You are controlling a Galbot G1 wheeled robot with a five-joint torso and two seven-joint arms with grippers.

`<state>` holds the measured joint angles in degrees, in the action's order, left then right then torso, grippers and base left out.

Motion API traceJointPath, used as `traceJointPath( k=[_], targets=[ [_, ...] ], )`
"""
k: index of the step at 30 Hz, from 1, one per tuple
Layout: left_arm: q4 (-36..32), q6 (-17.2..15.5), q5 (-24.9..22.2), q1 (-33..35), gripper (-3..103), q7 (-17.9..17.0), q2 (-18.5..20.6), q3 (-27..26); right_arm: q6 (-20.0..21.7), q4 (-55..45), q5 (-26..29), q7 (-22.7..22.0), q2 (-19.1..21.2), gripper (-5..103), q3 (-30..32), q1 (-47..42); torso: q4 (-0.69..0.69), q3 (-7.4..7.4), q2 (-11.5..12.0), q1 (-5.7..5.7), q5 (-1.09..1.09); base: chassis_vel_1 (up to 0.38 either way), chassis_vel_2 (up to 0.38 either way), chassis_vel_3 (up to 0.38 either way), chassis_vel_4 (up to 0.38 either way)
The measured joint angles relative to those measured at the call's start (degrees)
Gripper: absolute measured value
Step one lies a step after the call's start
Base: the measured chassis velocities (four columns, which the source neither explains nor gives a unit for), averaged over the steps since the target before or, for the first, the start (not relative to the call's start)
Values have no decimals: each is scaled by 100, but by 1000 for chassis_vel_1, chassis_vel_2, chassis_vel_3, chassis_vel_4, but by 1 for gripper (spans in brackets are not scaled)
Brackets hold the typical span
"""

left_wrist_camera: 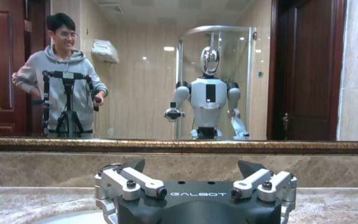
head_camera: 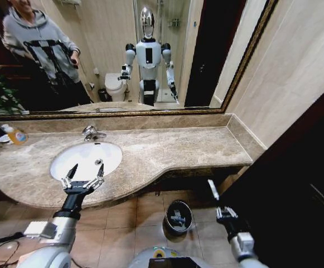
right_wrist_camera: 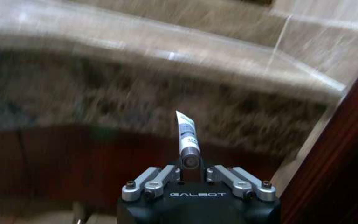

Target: Pick up the trash from the sink and place it in the trash bin.

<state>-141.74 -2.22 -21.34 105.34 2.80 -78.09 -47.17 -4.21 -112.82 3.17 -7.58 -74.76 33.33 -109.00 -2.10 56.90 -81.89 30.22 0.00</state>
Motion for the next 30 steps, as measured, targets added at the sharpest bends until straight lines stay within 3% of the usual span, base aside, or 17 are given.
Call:
traceJointPath(
  k=[4,10,17,30],
  targets=[
    [0,0,0,0,100,0,0,0,92,564,-85,59,66,16,-249,231,0,0,0,0,-1,0,0,0,0],
    [0,0,0,0,100,0,0,0,544,1611,-97,258,315,16,-790,809,0,0,0,0,-1,0,0,0,0],
    [0,0,0,0,100,0,0,0,809,3234,-493,494,384,16,-1441,2160,-2,1,1,1,-1,0,0,0,0],
    [0,0,0,0,100,0,0,0,794,4856,-903,741,410,16,-2074,3259,-1,1,1,1,-1,0,0,0,0]
  ],
)
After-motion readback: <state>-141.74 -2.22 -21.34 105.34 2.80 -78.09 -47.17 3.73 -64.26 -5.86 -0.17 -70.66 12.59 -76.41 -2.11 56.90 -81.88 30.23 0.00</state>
